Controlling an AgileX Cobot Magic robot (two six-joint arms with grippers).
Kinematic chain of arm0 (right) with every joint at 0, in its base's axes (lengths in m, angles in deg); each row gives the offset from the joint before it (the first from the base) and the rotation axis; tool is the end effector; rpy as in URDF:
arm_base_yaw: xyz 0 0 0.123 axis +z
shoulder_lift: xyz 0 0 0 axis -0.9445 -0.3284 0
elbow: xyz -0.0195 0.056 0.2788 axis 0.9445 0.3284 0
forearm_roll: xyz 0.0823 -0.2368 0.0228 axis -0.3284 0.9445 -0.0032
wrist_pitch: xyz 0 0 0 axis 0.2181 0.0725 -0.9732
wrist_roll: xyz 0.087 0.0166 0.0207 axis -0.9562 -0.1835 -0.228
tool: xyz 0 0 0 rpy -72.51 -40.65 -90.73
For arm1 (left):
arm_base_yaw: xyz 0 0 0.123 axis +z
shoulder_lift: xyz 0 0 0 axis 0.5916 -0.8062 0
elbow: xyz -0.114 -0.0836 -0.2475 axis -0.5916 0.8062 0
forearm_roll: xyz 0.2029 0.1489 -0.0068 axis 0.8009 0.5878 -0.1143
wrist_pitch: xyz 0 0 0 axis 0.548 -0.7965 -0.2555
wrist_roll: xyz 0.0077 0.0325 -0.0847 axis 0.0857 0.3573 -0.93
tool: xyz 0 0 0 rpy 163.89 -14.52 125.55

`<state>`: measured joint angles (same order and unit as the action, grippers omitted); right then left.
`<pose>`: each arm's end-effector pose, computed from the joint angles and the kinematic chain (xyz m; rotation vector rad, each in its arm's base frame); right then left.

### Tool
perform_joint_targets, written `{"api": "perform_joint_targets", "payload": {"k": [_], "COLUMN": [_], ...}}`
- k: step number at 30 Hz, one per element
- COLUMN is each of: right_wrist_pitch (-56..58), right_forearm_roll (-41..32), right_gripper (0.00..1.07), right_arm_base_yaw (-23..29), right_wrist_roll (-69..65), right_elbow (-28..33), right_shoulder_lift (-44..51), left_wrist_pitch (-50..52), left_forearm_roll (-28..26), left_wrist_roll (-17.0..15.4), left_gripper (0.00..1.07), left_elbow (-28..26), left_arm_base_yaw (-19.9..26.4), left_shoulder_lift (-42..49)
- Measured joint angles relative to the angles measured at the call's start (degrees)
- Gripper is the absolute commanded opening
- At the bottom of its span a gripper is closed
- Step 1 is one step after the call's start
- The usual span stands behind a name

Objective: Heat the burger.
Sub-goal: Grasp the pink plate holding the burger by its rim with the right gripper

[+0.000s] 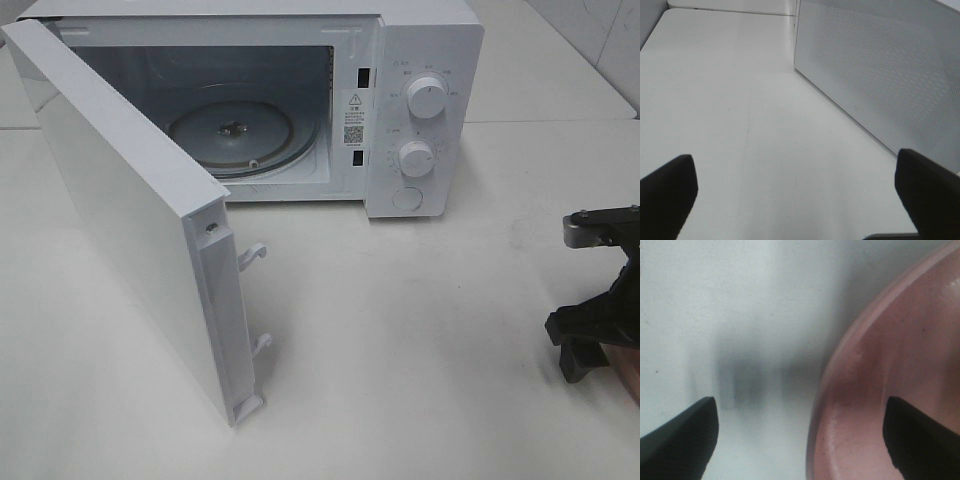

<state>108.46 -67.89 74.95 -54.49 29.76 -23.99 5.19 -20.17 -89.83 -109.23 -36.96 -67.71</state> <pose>0.2415 0.0111 0.1238 -0.0233 2.9599 -0.0858 -0.0090 -0.0072 0.2802 0.0038 2.0446 -0.1268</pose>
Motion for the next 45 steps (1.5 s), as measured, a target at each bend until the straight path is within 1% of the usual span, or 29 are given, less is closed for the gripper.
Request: {"api": "perform_joint_targets", "payload": {"k": [10, 13, 15, 16, 18, 19, 20, 21, 22, 23, 24, 25, 26, 27, 28, 29, 30, 31, 32, 34, 45], "right_wrist_pitch": [-0.8, -0.9, -0.5, -0.5, -0.5, -0.5, -0.5, -0.5, -0.5, -0.5, -0.5, -0.5, -0.5, -0.5, -0.4, -0.3, -0.3, -0.3, -0.3, -0.2, 0.7], "right_forearm_roll": [0.1, 0.5, 0.6, 0.6, 1.1, 1.1, 1.5, 2.1, 2.1, 2.8, 3.9, 3.9, 4.6, 4.6, 5.7, 6.0, 6.0, 6.0, 6.0, 6.0, 6.0], "right_gripper": [0.82, 0.81, 0.76, 0.76, 0.67, 0.67, 0.58, 0.47, 0.47, 0.4, 0.29, 0.29, 0.22, 0.22, 0.13, 0.09, 0.09, 0.04, 0.01, 0.0, 0.0], "right_arm_base_yaw": [0.0, 0.0, 0.0, 0.0, 0.0, 0.0, 0.0, -0.2, -0.2, -0.3, -0.5, -0.5, -0.4, -0.4, -0.5, -0.4, -0.4, -0.4, -0.4, -0.4, -0.4], "right_wrist_roll": [0.0, 0.0, 0.0, 0.0, 0.0, 0.0, -0.1, -0.3, -0.3, -0.8, -1.9, -1.9, -2.6, -2.6, -3.3, -3.7, -3.7, -3.8, -4.0, -4.1, -5.6], "right_elbow": [-0.1, -0.2, -0.4, -0.4, -0.5, -0.5, -0.5, -0.5, -0.5, -0.5, -0.5, -0.5, -0.5, -0.5, -0.5, -0.5, -0.5, -0.5, -0.5, -0.7, -1.1], "right_shoulder_lift": [-2.8, -3.2, -3.7, -3.7, -3.7, -3.7, -3.7, -3.7, -3.7, -3.7, -3.7, -3.7, -3.7, -3.7, -3.7, -3.7, -3.7, -3.7, -3.7, -3.7, -3.6], "left_wrist_pitch": [0.0, 0.0, 0.0, 0.0, 0.0, 0.0, 0.0, 0.0, 0.0, 0.0, 0.0, 0.0, 0.0, 0.0, 0.0, 0.0, 0.0, 0.0, 0.0, 0.0, 0.0], "left_forearm_roll": [0.0, 0.0, 0.0, 0.0, 0.0, 0.0, 0.0, 0.0, 0.0, 0.0, 0.0, 0.0, 0.0, 0.0, 0.0, 0.0, 0.0, 0.0, 0.0, 0.0, 0.0], "left_wrist_roll": [0.0, 0.0, 0.0, 0.0, 0.0, 0.0, 0.0, 0.0, 0.0, 0.0, 0.0, 0.0, 0.0, 0.0, 0.0, 0.0, 0.0, 0.0, 0.0, 0.0, 0.0], "left_gripper": [1.0, 1.0, 1.0, 1.0, 1.0, 1.0, 1.0, 1.0, 1.0, 1.0, 1.0, 1.0, 1.0, 1.0, 1.0, 1.0, 1.0, 1.0, 1.0, 1.0, 1.0], "left_elbow": [0.0, 0.0, 0.0, 0.0, 0.0, 0.0, 0.0, 0.0, 0.0, 0.0, 0.0, 0.0, 0.0, 0.0, 0.0, 0.0, 0.0, 0.0, 0.0, 0.0, 0.0], "left_arm_base_yaw": [0.0, 0.0, 0.0, 0.0, 0.0, 0.0, 0.0, 0.0, 0.0, 0.0, 0.0, 0.0, 0.0, 0.0, 0.0, 0.0, 0.0, 0.0, 0.0, 0.0, 0.0], "left_shoulder_lift": [0.0, 0.0, 0.0, 0.0, 0.0, 0.0, 0.0, 0.0, 0.0, 0.0, 0.0, 0.0, 0.0, 0.0, 0.0, 0.0, 0.0, 0.0, 0.0, 0.0, 0.0]}}
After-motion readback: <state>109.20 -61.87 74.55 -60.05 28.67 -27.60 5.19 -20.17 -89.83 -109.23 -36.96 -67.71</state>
